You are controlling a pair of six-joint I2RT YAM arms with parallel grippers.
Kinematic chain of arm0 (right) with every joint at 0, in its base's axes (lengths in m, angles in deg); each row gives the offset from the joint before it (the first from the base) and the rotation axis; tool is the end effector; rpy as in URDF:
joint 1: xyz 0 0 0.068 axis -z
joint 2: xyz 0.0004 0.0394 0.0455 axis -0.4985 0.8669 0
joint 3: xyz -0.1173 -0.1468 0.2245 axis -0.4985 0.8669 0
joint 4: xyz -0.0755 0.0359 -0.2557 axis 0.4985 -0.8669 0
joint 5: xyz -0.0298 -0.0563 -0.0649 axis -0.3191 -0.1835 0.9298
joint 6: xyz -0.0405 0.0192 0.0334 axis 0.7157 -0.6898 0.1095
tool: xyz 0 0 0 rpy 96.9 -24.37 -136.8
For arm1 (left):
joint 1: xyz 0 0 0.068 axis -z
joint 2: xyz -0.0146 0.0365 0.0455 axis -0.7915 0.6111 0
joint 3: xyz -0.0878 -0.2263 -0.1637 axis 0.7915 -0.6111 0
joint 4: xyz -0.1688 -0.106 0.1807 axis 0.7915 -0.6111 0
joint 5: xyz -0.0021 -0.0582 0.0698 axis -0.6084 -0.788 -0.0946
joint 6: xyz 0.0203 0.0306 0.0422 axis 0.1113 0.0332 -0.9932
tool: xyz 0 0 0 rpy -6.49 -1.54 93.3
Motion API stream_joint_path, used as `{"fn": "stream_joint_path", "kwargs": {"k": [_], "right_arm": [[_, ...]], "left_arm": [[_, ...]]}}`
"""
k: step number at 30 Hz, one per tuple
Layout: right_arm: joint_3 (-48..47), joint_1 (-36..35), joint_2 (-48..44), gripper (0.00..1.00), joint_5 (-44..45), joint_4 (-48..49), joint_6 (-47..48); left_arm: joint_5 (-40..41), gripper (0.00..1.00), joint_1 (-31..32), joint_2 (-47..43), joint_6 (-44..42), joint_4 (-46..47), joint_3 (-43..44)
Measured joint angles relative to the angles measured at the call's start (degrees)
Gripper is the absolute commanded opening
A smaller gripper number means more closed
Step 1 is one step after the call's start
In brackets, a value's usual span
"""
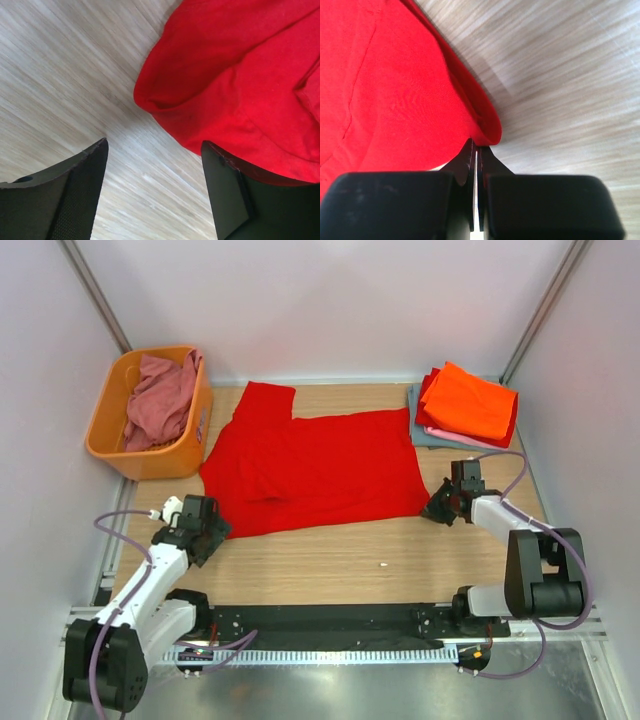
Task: Fold and stack the t-shirts
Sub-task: Fold the tshirt
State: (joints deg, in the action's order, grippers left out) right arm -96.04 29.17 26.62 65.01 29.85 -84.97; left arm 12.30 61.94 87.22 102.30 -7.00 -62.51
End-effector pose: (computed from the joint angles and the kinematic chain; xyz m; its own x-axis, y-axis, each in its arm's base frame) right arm 0.2445 0.0083 0.1618 -0.7080 0.6307 -0.3177 0.4919 0.7632 0.4189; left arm 0.1509 -0.0146 0.1789 -0.4411 -0.7791 -0.4454 -0.7445 0.5948 -0.3032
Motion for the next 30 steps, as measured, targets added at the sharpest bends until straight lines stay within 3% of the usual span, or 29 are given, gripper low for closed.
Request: {"fn": "stream_joint_path", "kwargs": {"k": [4,10,13,15,16,17,22,30], "right_arm": [[0.42,0.00,-2.25,0.01,0.00,-1.51,0.55],[0.66,-0.02,-4.09,0.01,-0.07,-2.43,0.92],[0.94,-0.02,-4.33,0.01,-0.17,-2.97,0.90],[1.07,-0.02,-4.81,0.01,-0.15,-3.91,0.87],[1.09,-0.02,-5.22,0.01,-0.11,-4.50,0.85],[1.09,-0.02,-5.70,0.01,-0.04,-5.03,0.85],[1.09,-0.02,-12.11,0.01,0.57,-9.90,0.37],[1.07,-0.02,-27.50,0.01,1.84,-21.22,-2.21]], "left_arm": [[0.81,0.71,0.02,0.15,0.31,3.21,-2.03],[3.19,0.56,0.00,-1.11,1.49,7.41,-3.69],[4.28,0.41,0.00,0.26,1.77,8.46,-3.65],[4.79,0.20,0.00,1.40,2.05,8.87,-3.63],[5.03,0.04,0.00,1.81,2.01,9.05,-3.61],[5.18,0.00,0.00,1.92,1.95,9.18,-3.61],[4.83,0.00,0.02,-0.35,1.14,7.28,-2.34],[2.23,0.00,0.11,-15.93,1.64,-2.38,-0.83]]}}
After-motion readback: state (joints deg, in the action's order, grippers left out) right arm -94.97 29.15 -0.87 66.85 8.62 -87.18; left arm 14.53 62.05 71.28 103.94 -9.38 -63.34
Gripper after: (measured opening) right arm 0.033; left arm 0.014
